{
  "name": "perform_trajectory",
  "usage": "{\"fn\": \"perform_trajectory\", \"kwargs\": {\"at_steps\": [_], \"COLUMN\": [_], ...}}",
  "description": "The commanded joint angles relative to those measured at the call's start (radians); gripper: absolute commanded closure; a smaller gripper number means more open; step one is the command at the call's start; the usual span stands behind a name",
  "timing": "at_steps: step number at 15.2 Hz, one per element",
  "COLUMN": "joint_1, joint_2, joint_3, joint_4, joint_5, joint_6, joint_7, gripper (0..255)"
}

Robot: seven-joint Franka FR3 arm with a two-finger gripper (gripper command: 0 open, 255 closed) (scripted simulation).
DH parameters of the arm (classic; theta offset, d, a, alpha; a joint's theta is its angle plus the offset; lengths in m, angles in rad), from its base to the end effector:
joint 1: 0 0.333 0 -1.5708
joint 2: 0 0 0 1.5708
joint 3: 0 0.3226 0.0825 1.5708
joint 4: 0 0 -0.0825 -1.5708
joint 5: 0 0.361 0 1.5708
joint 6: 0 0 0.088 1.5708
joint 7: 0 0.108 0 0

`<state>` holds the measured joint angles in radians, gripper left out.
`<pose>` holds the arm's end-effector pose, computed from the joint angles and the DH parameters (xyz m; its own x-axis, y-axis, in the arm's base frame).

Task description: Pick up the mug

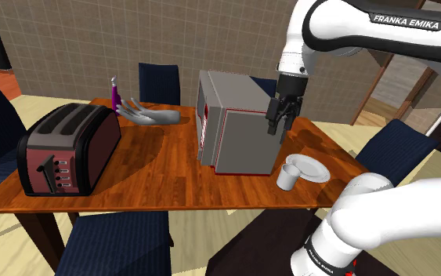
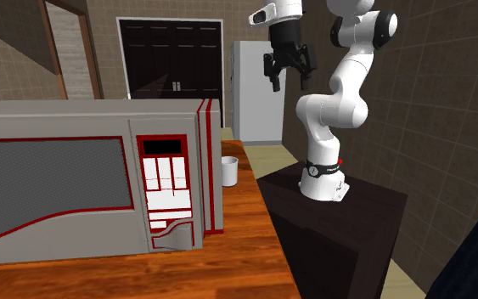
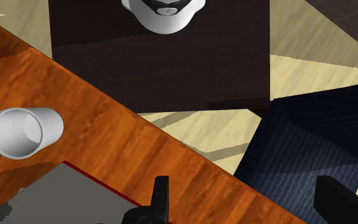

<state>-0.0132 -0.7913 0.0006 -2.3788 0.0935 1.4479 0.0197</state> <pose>0.2631 0.0078 0.5762 0.9899 -0.0209 -0.1404 -0.0338 -0.9954 -0.0902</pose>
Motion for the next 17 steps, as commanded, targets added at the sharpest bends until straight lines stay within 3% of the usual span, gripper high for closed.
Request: {"fn": "perform_trajectory", "kwargs": {"at_steps": [1, 10, 17], "joint_1": [0.0, -0.06, -0.137], "joint_2": [0.0, -0.089, -0.058], "joint_3": [0.0, -0.113, -0.233], "joint_4": [0.0, -0.283, -0.441], "joint_5": [0.0, -0.152, -0.295], "joint_6": [0.0, 0.235, 0.469], "joint_7": [0.0, -0.164, -0.291], "gripper": [0, 0, 0]}}
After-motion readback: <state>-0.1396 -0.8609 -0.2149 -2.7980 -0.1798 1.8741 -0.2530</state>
